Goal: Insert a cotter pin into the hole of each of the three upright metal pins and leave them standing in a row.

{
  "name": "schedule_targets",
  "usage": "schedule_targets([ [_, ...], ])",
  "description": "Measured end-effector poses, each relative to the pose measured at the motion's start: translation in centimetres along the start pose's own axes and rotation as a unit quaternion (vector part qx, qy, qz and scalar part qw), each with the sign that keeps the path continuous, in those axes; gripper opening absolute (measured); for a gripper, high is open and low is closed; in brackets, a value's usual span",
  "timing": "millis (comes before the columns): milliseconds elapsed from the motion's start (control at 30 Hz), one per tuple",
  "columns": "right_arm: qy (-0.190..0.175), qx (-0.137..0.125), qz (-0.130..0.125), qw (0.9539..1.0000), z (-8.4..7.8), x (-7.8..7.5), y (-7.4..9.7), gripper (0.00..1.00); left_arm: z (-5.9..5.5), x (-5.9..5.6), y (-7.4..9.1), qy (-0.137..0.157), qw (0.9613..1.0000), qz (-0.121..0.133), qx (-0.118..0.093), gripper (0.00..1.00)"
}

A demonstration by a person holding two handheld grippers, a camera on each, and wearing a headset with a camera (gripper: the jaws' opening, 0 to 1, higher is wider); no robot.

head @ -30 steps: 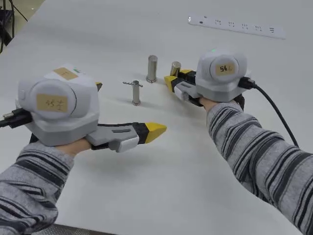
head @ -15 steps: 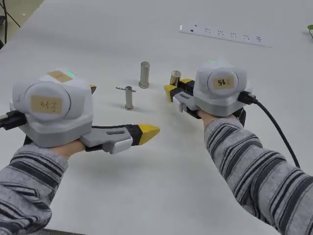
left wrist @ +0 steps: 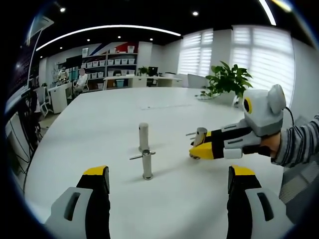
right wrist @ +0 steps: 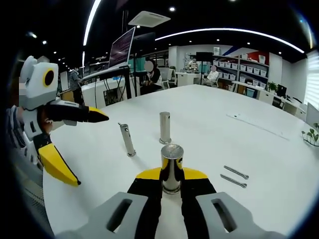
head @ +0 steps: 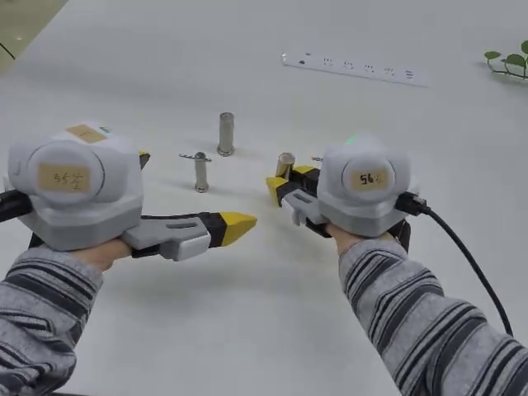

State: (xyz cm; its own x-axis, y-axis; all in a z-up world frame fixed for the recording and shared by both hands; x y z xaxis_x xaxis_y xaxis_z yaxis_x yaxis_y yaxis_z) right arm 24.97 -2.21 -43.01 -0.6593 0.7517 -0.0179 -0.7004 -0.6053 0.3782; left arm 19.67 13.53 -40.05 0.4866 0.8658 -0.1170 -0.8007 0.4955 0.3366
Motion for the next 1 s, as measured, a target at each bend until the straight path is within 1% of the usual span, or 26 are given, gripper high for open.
schedule_targets([
  [67,-0.007,0.002,0.0,1.0,-0.2,0.3,0.2,0.08,0.0,0.0,0.0,0.007,1.0,-0.002,0.001,0.98],
  [133,-0.002,0.005,-0.001,1.0,-0.4,0.6,0.3,0.08,-0.1,0.1,0.1,0.015,0.9999,-0.003,0.0,0.98],
  [200,-0.008,0.006,-0.001,1.0,-0.6,0.7,0.5,0.08,0.0,0.1,0.1,0.016,0.9999,-0.003,-0.001,0.98],
  [433,-0.007,0.014,-0.001,0.9999,-1.5,1.1,0.8,0.08,0.0,-0.1,0.0,0.005,1.0,-0.004,0.0,0.98],
  [500,-0.01,0.017,0.0,0.9998,-1.7,1.2,0.9,0.08,0.0,-0.1,0.0,-0.005,1.0,-0.001,0.005,0.98],
  [567,-0.012,0.019,-0.001,0.9998,-2.0,1.3,1.0,0.08,0.0,-0.1,0.0,-0.006,1.0,-0.002,0.006,0.98],
  [700,-0.001,0.018,-0.002,0.9998,-2.1,1.4,0.9,0.08,0.0,-0.1,0.0,-0.006,1.0,-0.003,0.005,0.98],
  [800,0.011,0.015,0.0,0.9998,-2.2,1.5,1.0,0.08,-0.1,-0.2,0.0,-0.007,0.9999,-0.004,0.008,0.98],
  [1000,0.012,0.017,-0.004,0.9998,-2.2,1.6,1.0,0.09,-0.1,-0.3,-0.1,-0.011,0.9999,-0.007,0.01,0.98],
])
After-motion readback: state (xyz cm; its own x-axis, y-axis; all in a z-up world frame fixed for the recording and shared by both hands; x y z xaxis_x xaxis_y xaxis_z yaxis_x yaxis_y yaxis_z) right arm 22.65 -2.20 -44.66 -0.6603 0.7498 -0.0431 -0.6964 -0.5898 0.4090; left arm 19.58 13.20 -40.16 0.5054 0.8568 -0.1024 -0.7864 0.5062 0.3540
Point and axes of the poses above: the centre of the closed fingertips' face, and the gripper's own axes: y roughly backward along the fingers, x roughly to its left, z roughly out of its top, the point moved 7 cm from there along y, roughly backward along the fingers, and after that the axes turned 6 degrees about -x, right-handed, at the moved point
